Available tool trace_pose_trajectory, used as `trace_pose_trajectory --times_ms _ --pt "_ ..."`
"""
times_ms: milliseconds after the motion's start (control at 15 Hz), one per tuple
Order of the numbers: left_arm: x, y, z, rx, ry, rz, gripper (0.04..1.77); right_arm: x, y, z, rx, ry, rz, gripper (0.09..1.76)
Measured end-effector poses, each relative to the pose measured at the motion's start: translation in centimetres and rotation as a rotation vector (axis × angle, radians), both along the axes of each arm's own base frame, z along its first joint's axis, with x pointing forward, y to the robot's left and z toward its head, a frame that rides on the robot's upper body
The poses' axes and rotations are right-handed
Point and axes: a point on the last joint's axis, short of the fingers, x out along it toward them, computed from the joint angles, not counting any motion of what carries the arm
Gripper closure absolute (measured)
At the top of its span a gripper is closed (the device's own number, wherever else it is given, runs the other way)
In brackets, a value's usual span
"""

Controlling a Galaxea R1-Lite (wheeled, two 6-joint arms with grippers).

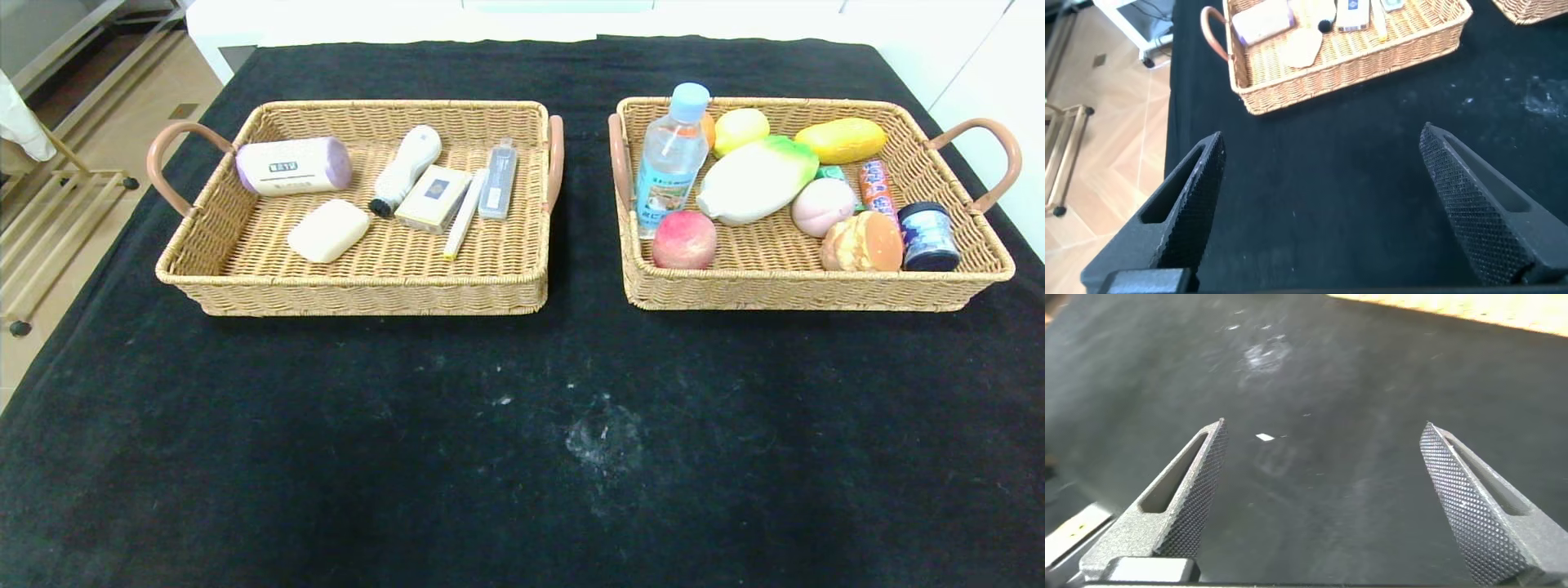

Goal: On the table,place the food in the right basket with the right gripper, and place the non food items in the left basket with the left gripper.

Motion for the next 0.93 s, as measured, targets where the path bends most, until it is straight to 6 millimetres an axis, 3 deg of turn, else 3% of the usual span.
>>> trace_pose_trajectory --times_ms 533,800,933 --pt "-1.3 0.3 -0.9 -0.026 -0.041 -0.087 0.09 -1.6 -0.3 -2.1 -0.018 -0.094 -0.255 0.14" --pt "-1.5 0.7 -2.6 -0.072 -0.096 -0.017 0.09 -2.2 -0.7 -2.3 -0.009 -0.227 -0.415 0.14" --pt "-1.5 0.8 -4.4 -0.075 -0.139 -0.019 0.09 -2.3 -0.8 -2.9 -0.013 -0.302 -0.478 0.14"
